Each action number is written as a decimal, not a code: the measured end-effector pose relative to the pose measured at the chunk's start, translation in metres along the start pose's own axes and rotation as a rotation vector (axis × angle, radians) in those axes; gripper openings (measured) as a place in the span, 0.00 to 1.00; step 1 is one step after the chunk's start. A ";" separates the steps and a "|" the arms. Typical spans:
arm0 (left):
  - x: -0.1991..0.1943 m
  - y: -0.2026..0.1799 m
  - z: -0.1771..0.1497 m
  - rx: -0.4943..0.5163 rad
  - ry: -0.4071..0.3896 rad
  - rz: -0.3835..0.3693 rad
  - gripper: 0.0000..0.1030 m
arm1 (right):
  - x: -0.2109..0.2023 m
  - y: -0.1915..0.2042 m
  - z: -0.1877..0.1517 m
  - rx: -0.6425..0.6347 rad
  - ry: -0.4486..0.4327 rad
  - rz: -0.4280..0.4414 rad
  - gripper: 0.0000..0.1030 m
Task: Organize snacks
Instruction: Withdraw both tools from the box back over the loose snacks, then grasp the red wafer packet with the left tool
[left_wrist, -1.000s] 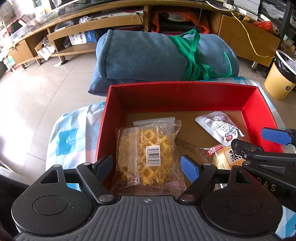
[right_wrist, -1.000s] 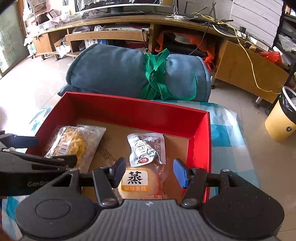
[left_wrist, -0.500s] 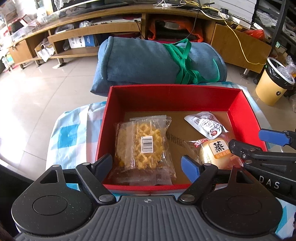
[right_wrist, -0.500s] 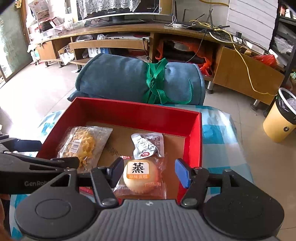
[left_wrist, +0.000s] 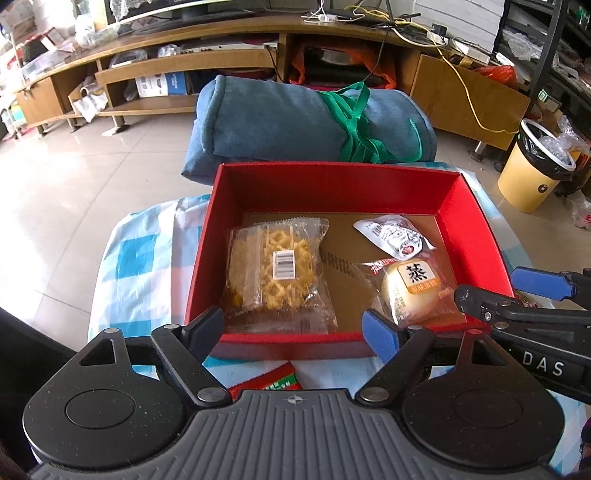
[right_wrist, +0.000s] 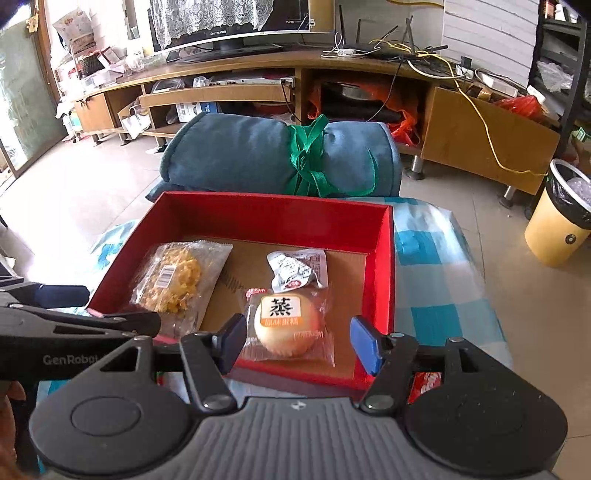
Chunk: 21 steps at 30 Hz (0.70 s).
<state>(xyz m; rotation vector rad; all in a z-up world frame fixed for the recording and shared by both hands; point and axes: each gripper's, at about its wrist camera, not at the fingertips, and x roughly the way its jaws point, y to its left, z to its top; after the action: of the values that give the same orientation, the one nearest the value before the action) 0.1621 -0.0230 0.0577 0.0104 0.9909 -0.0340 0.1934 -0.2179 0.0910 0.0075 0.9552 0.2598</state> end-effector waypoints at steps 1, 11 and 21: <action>-0.001 0.000 -0.002 0.000 0.000 -0.003 0.84 | -0.002 0.000 -0.002 0.002 0.000 0.002 0.54; -0.012 0.005 -0.034 -0.010 0.040 -0.035 0.84 | -0.020 -0.003 -0.029 0.033 0.018 0.013 0.55; 0.021 0.009 -0.069 -0.070 0.212 -0.041 0.83 | -0.025 -0.009 -0.052 0.031 0.058 0.019 0.56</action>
<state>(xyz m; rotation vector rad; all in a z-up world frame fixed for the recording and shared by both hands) 0.1168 -0.0131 0.0023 -0.0717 1.2037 -0.0365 0.1399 -0.2379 0.0797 0.0378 1.0176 0.2636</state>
